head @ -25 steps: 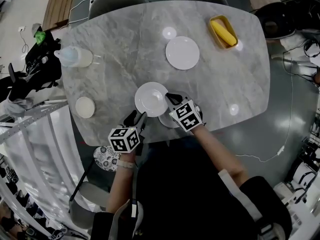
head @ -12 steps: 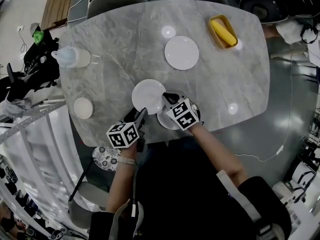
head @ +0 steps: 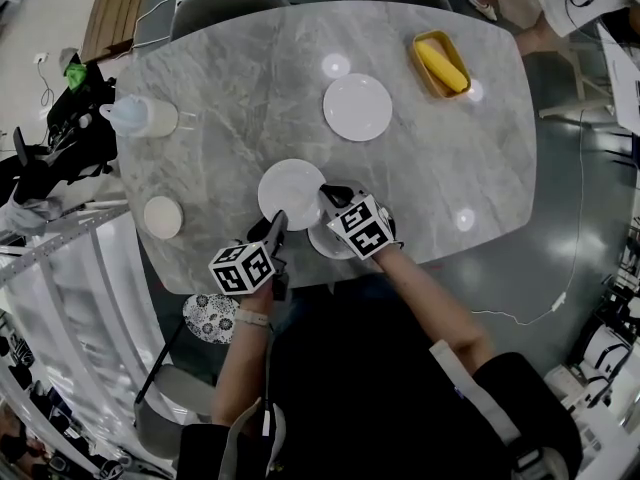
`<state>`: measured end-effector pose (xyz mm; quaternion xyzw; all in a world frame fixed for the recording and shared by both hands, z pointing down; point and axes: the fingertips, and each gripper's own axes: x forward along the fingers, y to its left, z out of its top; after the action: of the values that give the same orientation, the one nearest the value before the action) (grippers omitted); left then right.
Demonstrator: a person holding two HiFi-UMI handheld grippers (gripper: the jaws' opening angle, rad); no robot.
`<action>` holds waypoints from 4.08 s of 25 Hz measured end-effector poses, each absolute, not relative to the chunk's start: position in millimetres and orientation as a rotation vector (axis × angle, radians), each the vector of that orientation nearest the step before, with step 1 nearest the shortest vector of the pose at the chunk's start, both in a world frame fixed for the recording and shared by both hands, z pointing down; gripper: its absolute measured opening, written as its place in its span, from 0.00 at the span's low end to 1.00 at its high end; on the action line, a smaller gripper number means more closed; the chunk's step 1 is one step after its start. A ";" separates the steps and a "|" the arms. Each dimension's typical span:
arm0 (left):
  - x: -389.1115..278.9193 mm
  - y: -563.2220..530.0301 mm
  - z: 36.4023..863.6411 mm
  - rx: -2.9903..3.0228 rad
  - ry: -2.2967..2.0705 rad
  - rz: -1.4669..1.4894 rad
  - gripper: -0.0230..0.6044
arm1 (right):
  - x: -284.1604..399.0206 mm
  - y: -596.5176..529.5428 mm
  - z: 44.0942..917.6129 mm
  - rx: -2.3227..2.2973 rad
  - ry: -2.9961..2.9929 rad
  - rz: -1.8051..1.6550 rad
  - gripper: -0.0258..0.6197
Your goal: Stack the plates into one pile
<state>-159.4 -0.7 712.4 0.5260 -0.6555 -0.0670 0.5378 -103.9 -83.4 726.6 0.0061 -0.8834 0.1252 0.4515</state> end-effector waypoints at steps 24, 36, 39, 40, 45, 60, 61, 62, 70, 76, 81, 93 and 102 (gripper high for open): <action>-106.6 -6.0 670.8 1.336 -1.513 -0.320 0.07 | -8.2 -93.3 682.5 0.232 -2.242 0.379 0.07; -74.9 1.3 692.4 1.423 -1.435 -0.116 0.07 | 34.2 -69.9 684.8 0.365 -2.203 0.406 0.07; -70.9 0.6 692.6 1.459 -1.440 -0.060 0.07 | 43.7 -64.2 681.1 0.402 -2.199 0.409 0.07; -69.6 0.6 693.0 1.464 -1.444 -0.046 0.07 | 47.7 -62.1 679.5 0.412 -2.198 0.410 0.07; -67.1 0.3 699.4 1.470 -1.460 0.030 0.08 | 68.4 -53.3 675.6 0.463 -2.186 0.419 0.07; -42.9 26.0 725.0 1.546 -1.392 0.444 0.39 | 102.9 -39.7 666.9 0.568 -2.171 0.437 0.07; -42.6 28.4 725.4 1.544 -1.389 0.453 0.40 | 103.1 -38.8 666.0 0.572 -2.172 0.437 0.07; -42.4 30.9 725.3 1.543 -1.389 0.461 0.41 | 103.6 -37.5 664.9 0.575 -2.173 0.437 0.07; -38.7 45.5 722.9 1.598 -1.382 0.498 0.42 | 111.4 -21.1 663.2 0.609 -2.168 0.443 0.07; -22.8 43.3 720.9 1.663 -1.340 0.497 0.42 | 124.9 -13.8 661.7 0.643 -2.159 0.456 0.07; -14.8 39.7 720.4 1.678 -1.327 0.501 0.42 | 128.8 -21.5 658.6 0.651 -2.171 0.457 0.07; -16.4 36.1 712.9 1.493 -1.427 0.505 0.42 | 96.6 -57.7 660.4 0.361 -2.240 0.444 0.07; -23.5 38.2 708.4 1.243 -1.590 0.340 0.42 | 64.4 -61.8 680.3 0.080 -2.241 0.444 0.07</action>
<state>-23.5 38.2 708.4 0.5184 -0.6634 0.1418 0.5207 64.4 -61.8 680.3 0.0318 -0.8920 0.1766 0.4150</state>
